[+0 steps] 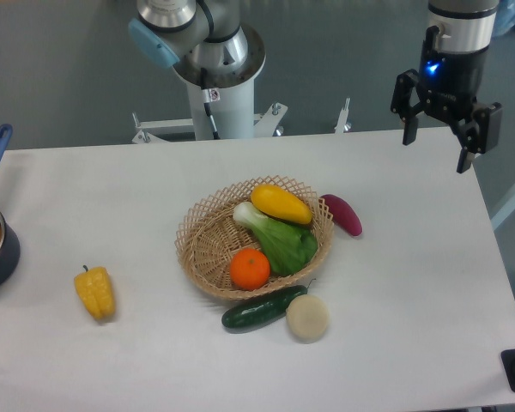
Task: Pick up the mango from the basket
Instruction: 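Move the open gripper toward the wicker basket and lower it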
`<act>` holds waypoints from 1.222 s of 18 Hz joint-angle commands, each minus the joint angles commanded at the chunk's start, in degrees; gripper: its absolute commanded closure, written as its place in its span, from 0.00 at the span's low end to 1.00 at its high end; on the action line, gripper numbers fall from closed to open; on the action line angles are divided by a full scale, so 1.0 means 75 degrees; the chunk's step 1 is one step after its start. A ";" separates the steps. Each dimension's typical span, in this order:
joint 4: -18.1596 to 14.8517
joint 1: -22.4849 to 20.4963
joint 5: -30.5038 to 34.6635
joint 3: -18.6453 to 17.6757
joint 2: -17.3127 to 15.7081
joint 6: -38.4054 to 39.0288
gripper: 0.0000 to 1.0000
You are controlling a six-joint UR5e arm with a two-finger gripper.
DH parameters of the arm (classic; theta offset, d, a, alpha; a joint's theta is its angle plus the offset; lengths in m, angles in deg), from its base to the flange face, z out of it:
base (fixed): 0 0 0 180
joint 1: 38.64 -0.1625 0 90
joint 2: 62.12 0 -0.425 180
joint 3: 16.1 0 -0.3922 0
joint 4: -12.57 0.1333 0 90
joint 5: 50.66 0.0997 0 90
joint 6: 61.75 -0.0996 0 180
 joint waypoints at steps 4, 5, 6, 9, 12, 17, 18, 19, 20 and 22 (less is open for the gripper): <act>0.0292 0.0047 -0.0140 -0.0035 0.0000 0.0000 0.00; 0.0328 0.0047 -0.0117 -0.0105 -0.0012 0.0012 0.00; 0.0328 0.0047 -0.0117 -0.0210 -0.0023 0.0012 0.00; 0.0340 0.0047 -0.0467 -0.0374 -0.0012 0.0151 0.00; 0.0340 0.0047 -0.0633 -0.0422 -0.0023 0.0386 0.00; 0.0363 0.0105 -0.0586 -0.0515 -0.0094 0.0993 0.00; 0.0375 0.0129 -0.0586 -0.0539 -0.0082 0.1240 0.00; 0.0387 0.0210 -0.0586 -0.0539 -0.0070 0.1439 0.00; 0.0352 0.0304 -0.0574 -0.0551 -0.0047 0.1604 0.00; 0.0363 0.0456 -0.0586 -0.0679 -0.0023 0.1944 0.00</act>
